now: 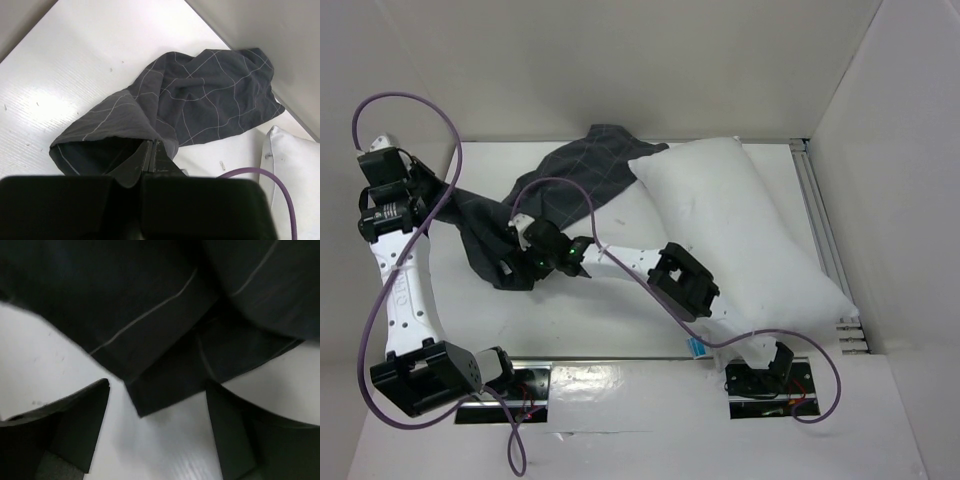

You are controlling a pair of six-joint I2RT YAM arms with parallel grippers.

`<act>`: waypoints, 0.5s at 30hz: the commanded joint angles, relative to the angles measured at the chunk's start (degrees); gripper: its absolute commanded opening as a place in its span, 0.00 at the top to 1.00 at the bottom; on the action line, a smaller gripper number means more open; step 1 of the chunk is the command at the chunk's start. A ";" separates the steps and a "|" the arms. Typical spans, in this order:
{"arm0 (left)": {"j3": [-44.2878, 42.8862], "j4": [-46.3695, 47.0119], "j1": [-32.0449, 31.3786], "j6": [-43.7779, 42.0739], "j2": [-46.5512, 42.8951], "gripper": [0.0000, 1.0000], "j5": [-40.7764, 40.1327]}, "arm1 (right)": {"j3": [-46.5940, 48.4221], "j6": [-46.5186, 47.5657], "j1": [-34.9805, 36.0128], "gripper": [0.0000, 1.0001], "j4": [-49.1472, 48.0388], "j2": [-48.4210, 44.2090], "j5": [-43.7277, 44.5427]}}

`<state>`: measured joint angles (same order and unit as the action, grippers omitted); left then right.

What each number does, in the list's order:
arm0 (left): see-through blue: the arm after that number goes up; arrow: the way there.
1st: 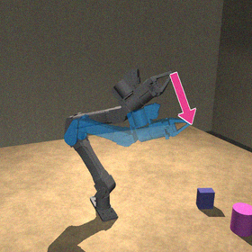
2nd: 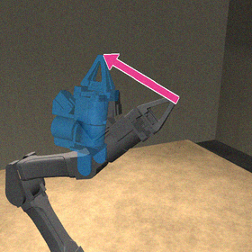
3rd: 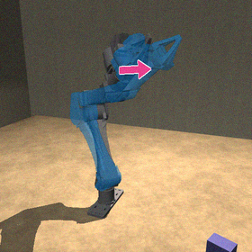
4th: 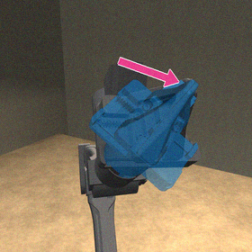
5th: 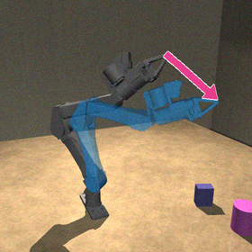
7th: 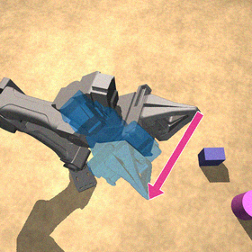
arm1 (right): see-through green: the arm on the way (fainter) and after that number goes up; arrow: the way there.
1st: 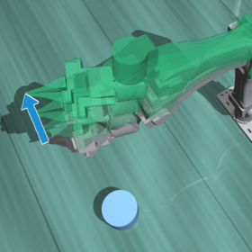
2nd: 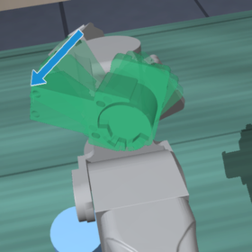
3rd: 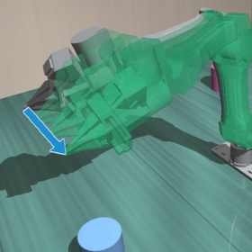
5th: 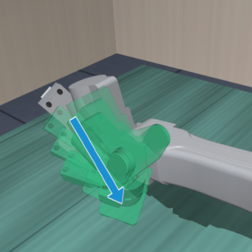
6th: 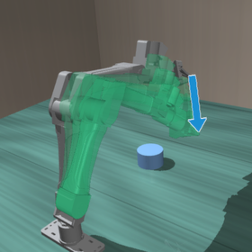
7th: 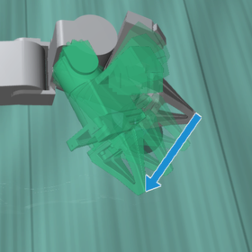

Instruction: Put the pillow into the pillowcase

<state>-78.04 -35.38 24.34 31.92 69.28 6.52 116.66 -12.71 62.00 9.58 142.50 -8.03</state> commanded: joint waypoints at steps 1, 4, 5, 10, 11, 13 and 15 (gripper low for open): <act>-2.47 1.45 0.18 0.60 -0.46 1.00 1.21 | 3.40 -2.14 -0.47 0.27 -6.67 2.17 7.31; -2.99 1.45 0.18 0.60 -0.46 1.00 1.74 | 5.50 -3.45 -1.00 0.98 -5.38 3.40 12.57; -3.52 1.45 0.18 0.60 -0.46 1.00 1.74 | 5.51 -4.07 -1.00 1.00 -4.50 3.40 13.73; -4.66 0.92 0.18 0.08 -0.46 1.00 1.91 | -16.73 -6.01 -5.56 1.00 -8.60 -13.79 19.27; -4.66 0.92 0.18 0.07 0.06 1.00 2.44 | -21.17 -6.71 -6.62 1.00 -9.66 -17.39 19.80; -4.66 0.92 -0.34 -1.15 0.07 1.00 4.89 | -29.09 -7.24 -10.20 1.00 -10.55 -28.25 19.81; -4.05 1.44 -0.34 -1.69 0.07 1.00 8.05 | -38.58 -7.24 -11.98 1.00 -10.03 -34.97 21.29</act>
<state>-79.53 -39.03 23.83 31.64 69.97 11.07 85.38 -18.70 54.30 0.08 119.20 7.20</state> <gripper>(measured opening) 0.023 0.006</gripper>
